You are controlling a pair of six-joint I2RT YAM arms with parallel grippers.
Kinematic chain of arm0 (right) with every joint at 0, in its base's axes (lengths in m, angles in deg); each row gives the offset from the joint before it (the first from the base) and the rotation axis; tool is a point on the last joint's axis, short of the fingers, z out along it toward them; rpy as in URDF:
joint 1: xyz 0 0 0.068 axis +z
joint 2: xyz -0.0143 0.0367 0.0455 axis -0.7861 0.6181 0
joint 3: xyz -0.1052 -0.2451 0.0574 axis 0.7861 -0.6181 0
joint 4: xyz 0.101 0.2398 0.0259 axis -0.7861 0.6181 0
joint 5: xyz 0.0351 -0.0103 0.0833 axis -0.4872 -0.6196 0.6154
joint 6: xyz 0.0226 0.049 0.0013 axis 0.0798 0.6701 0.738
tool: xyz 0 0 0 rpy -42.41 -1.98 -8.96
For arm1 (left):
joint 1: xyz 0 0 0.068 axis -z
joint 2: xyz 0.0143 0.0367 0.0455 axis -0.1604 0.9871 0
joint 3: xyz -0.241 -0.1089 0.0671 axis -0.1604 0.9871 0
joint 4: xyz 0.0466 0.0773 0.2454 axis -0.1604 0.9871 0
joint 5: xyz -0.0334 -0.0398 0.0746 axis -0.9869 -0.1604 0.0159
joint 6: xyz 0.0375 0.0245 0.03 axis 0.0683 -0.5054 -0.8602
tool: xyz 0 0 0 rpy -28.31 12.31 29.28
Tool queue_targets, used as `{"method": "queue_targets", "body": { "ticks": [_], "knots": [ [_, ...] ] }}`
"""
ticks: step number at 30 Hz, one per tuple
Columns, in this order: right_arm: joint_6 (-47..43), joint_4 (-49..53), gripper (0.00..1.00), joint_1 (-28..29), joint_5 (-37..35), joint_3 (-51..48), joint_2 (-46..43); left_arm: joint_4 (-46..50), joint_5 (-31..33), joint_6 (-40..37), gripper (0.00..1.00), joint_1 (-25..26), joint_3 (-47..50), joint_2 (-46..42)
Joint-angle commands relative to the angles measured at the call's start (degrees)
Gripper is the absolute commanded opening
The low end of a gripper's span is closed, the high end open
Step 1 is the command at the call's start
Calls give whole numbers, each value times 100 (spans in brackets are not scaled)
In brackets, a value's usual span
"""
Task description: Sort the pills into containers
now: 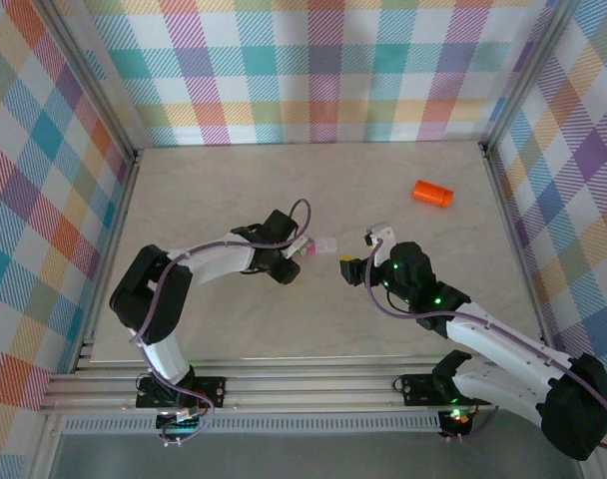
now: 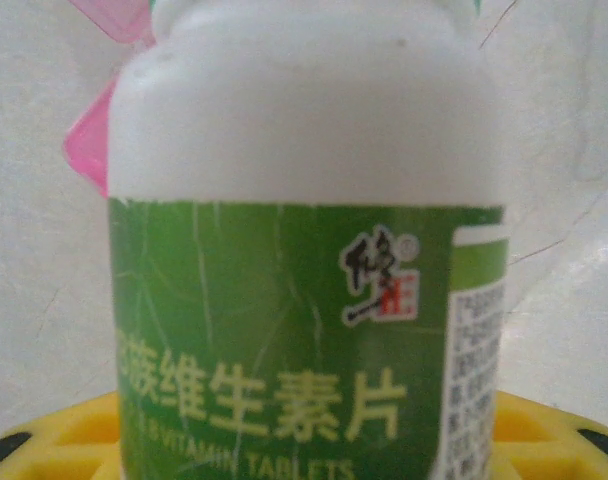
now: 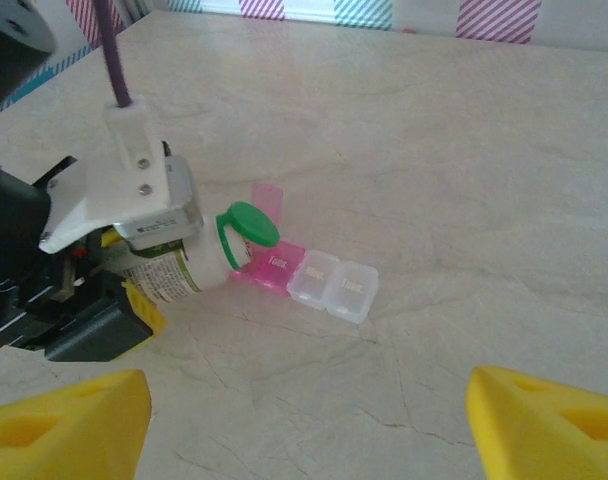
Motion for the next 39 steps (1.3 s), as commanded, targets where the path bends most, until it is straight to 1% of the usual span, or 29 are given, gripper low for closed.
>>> {"method": "queue_targets", "body": {
  "ticks": [1, 14, 22, 31, 36, 39],
  "knots": [
    [-38, -182, 82, -26, 20, -46, -92, 671, 251, -256, 0, -55, -424, 211],
    [-24, -178, 82, -22, 73, -44, -60, 1951, 386, -524, 0, -63, -1487, 805],
    [-32, -143, 82, -22, 145, 5, 30, 2920, 397, -727, 0, -64, -2254, 1259],
    [-32, -96, 82, -27, 203, 37, 28, 3621, 576, -909, 0, -182, -2810, 1384],
    [-19, -84, 82, -22, 242, 51, 23, 3823, 848, -1023, 0, -195, -3064, 1513],
    [-24, -62, 82, -27, 264, 56, 26, 3924, 863, -1025, 0, -189, -3241, 1666]
  ]
}}
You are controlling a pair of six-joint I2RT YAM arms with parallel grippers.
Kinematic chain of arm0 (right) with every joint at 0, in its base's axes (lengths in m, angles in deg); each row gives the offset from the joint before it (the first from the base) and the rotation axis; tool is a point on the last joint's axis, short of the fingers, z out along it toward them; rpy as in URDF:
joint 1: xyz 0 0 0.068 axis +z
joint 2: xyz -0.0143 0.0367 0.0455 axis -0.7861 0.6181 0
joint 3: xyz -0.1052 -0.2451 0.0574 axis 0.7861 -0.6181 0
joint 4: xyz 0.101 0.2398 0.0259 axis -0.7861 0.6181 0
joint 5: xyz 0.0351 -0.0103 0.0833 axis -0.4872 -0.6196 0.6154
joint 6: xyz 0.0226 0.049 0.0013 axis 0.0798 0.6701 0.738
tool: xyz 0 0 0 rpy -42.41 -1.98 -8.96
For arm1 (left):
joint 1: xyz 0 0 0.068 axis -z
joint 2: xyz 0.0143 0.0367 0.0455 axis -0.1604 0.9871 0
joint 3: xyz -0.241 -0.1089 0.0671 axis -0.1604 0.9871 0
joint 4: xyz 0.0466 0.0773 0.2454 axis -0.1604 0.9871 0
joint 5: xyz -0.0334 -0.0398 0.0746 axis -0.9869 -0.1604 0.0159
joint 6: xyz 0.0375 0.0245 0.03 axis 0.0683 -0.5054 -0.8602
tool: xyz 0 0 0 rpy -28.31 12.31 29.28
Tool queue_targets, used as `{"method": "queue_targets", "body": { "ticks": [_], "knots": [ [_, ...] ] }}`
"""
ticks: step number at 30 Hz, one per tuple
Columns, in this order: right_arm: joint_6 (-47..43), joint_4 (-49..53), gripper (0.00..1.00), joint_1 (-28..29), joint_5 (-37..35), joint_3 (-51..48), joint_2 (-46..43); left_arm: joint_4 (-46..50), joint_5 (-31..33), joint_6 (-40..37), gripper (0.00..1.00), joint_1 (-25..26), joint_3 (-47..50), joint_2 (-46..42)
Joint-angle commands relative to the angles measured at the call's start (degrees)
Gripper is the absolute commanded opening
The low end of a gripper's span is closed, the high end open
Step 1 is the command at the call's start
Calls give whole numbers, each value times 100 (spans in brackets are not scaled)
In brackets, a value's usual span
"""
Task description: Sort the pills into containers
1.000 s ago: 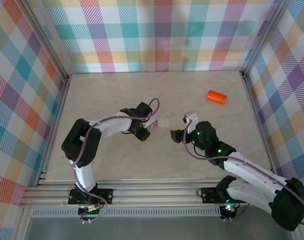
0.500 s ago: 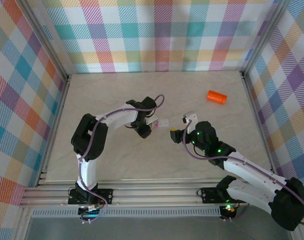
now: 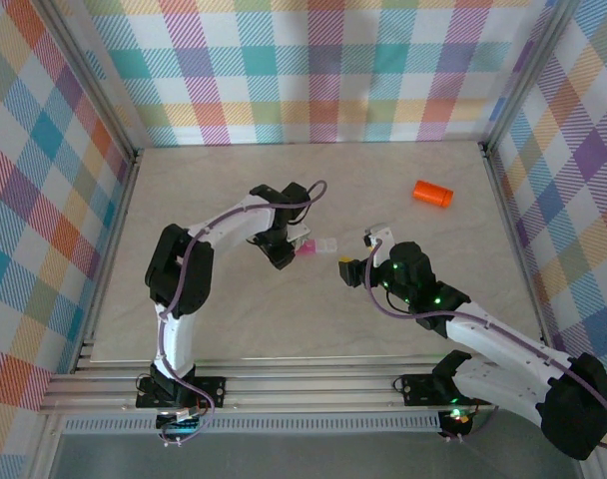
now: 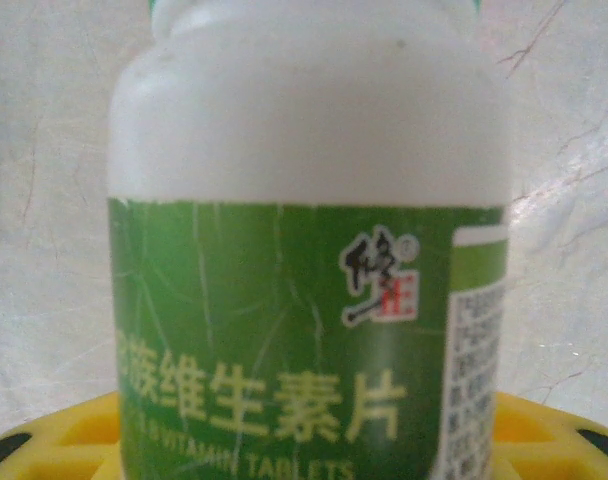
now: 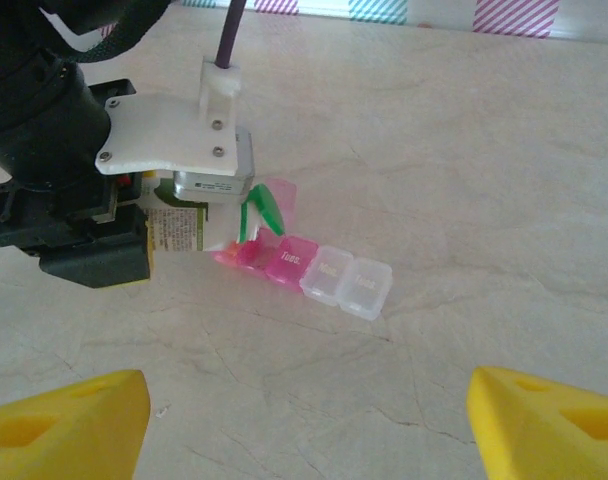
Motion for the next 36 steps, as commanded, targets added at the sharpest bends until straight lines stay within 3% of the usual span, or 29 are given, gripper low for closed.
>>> {"method": "queue_targets", "body": {
  "ticks": [1, 7, 13, 21, 30, 36],
  "knots": [
    [-23, -66, 82, -26, 107, 69, 8, 393, 114, -110, 0, -23, -276, 221],
    [-26, -34, 82, -22, 125, 74, -1, 592, 188, -145, 0, 52, -544, 404],
    [-16, -18, 82, -23, 157, 96, 4, 679, 937, -276, 0, 181, -538, 519],
    [11, 33, 82, -24, 212, 116, -51, 957, 1058, -355, 0, 521, -882, 782],
    [30, 48, 83, -23, 254, 106, -149, 1104, 1829, -552, 0, 687, -919, 767],
    [73, 33, 83, -23, 313, 98, -176, 1249, 1969, -515, 0, 781, -1250, 834]
  ]
}}
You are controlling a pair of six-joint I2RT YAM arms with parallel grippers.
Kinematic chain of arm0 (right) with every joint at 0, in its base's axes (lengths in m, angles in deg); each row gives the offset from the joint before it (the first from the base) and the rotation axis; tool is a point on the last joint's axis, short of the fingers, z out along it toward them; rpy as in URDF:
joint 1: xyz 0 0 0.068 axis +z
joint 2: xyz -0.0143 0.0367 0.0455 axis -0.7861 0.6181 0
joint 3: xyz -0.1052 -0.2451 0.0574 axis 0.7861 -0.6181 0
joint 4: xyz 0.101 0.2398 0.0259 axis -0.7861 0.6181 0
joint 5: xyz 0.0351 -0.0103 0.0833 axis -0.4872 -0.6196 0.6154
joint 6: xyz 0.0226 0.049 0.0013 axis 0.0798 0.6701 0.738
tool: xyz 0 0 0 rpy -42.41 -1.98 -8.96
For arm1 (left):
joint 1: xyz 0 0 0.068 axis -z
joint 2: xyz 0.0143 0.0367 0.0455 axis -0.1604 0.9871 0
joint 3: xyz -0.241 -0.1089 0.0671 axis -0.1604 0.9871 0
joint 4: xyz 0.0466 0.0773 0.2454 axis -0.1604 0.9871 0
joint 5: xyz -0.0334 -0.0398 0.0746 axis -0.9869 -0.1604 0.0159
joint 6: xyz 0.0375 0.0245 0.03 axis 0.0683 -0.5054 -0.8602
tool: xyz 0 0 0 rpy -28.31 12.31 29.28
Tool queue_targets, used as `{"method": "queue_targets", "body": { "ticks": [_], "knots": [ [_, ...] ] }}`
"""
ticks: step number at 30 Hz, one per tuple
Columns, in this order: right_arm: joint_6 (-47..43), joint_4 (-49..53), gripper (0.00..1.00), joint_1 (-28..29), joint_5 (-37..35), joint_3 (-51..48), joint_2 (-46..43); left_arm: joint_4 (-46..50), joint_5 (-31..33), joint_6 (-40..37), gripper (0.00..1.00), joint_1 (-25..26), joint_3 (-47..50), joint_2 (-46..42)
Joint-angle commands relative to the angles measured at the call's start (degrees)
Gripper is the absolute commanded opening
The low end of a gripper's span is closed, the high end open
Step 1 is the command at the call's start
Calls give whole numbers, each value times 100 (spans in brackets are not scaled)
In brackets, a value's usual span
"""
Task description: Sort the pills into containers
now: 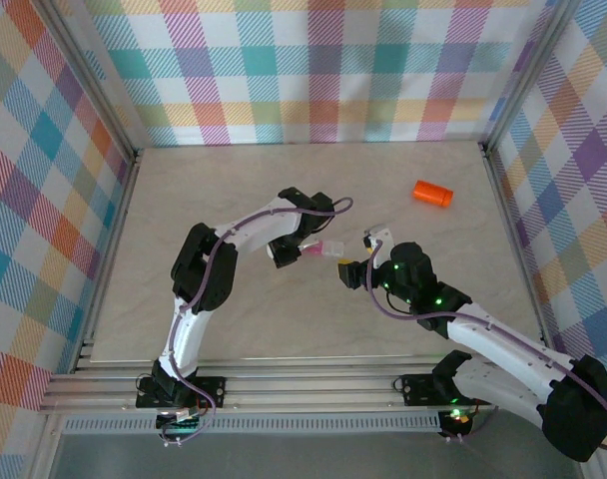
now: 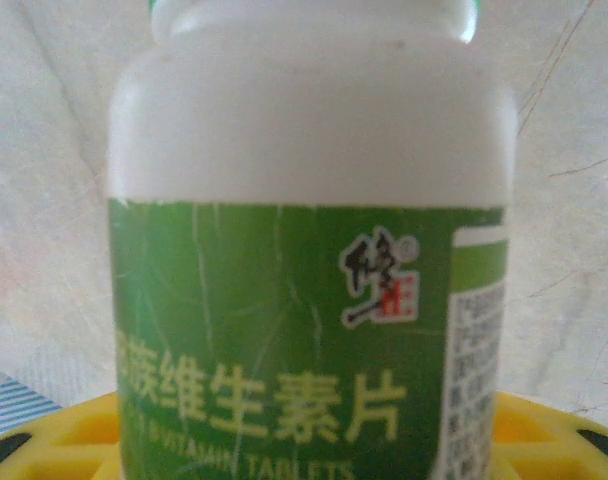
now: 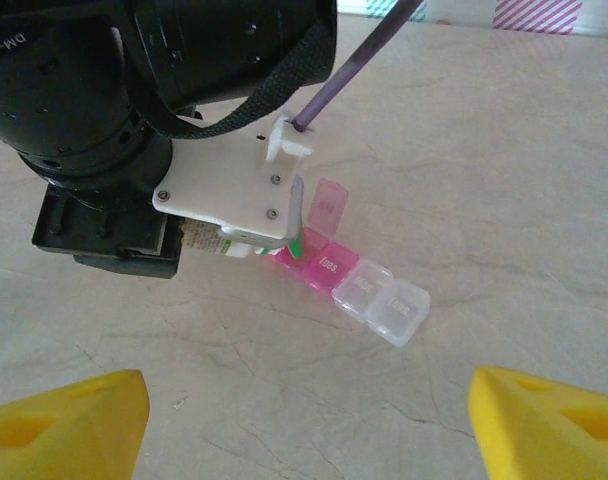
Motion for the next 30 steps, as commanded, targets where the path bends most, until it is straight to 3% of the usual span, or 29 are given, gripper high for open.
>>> {"method": "queue_targets", "body": {
  "ticks": [1, 20, 30],
  "knots": [
    [74, -38, 83, -22, 116, 99, -94, 293, 261, -54, 0, 67, -345, 59],
    [89, -53, 83, -23, 145, 103, -66, 122, -57, -517, 0, 320, -827, 327],
    [110, -67, 83, -25, 174, 112, -27, 4, -364, -568, 0, 266, -550, 308]
  ]
}}
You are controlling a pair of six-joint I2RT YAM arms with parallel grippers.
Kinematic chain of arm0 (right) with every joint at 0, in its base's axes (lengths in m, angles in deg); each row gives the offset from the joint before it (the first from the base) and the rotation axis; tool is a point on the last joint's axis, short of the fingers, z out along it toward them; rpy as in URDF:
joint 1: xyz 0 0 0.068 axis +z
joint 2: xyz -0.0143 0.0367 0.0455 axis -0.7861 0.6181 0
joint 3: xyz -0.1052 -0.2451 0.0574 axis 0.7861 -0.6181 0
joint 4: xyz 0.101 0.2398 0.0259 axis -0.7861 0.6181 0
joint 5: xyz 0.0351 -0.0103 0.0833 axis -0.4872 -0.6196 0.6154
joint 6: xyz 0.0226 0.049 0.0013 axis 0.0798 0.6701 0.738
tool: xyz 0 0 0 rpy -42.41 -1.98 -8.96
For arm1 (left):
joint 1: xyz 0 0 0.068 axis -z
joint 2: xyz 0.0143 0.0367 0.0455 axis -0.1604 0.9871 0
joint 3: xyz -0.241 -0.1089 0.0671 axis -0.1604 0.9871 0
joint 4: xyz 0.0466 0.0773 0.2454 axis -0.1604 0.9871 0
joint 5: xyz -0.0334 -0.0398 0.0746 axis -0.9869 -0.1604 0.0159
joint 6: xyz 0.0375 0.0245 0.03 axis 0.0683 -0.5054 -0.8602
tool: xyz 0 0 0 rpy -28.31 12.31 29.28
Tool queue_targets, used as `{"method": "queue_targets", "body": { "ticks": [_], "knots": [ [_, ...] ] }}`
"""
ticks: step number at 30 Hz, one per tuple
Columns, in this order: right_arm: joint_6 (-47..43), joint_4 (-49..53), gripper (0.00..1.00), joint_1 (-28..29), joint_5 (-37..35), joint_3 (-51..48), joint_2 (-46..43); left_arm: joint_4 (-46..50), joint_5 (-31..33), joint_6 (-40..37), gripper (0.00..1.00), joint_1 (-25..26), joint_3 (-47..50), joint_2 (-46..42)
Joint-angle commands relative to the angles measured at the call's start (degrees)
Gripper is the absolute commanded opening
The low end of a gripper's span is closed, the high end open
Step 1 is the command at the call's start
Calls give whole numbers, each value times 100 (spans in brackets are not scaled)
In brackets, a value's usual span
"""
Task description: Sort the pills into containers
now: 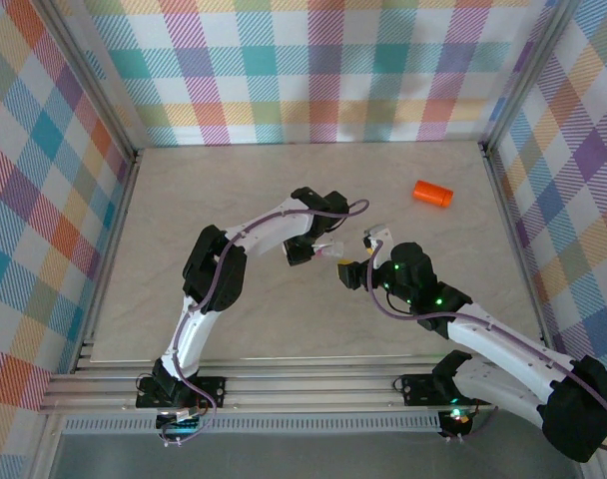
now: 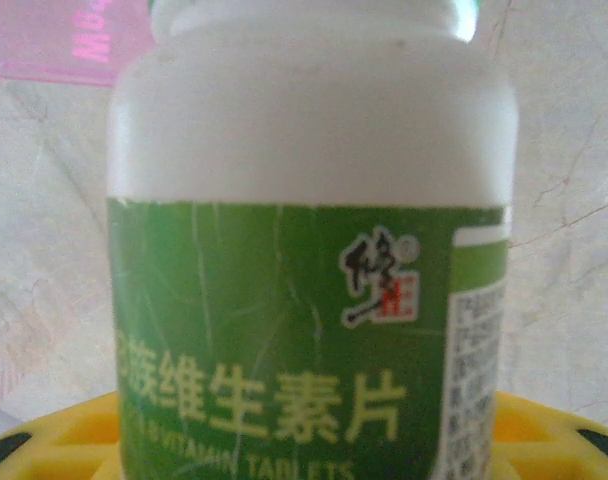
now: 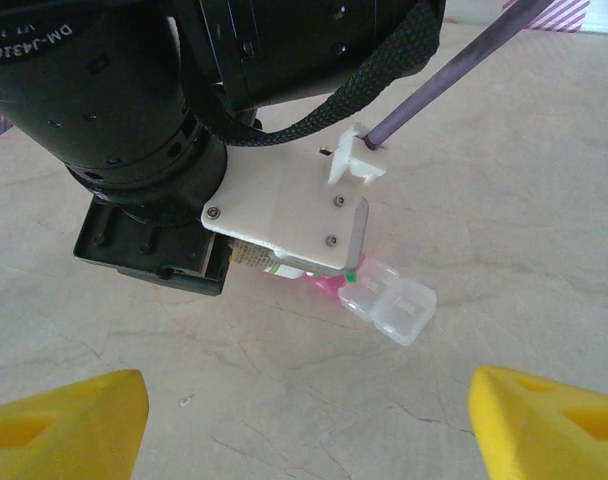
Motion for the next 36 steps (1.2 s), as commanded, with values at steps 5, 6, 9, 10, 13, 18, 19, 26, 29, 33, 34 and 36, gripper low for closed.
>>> {"method": "queue_targets", "body": {
  "ticks": [5, 6, 9, 10, 13, 18, 19, 26, 29, 33, 34, 36],
  "knots": [
    [85, -76, 83, -22, 134, 119, -19, -49, -121, -203, 0, -151, 369, -68],
    [87, -76, 83, -23, 137, 114, -20, -66, -93, -223, 0, -186, 403, -56],
    [95, -76, 83, -27, 146, 110, -1, -94, 33, -293, 0, -276, 435, -56],
    [96, -80, 83, -22, 154, 113, 12, -111, 95, -318, 0, -289, 431, -52],
    [96, -83, 83, -23, 162, 118, 39, -124, 257, -416, 0, -299, 388, -33],
    [100, -85, 83, -22, 164, 114, 36, -289, 1024, -845, 0, -249, 559, -11],
    [103, -91, 83, -22, 166, 114, 45, -401, 1305, -1016, 0, -218, 692, -25],
    [113, -91, 83, -23, 194, 123, 54, -1023, 2499, -2024, 0, 112, 1213, -103],
    [121, -89, 83, -22, 189, 130, 42, -1059, 2753, -2329, 0, 159, 1255, -152],
    [122, -80, 83, -22, 208, 123, 30, -1104, 2921, -2562, 0, 171, 1285, -260],
    [119, -84, 83, -22, 208, 123, 23, -1102, 2877, -2566, 0, 167, 1283, -295],
    [122, -78, 83, -24, 209, 115, 16, -1087, 2803, -2503, 0, 152, 1281, -331]
  ]
}}
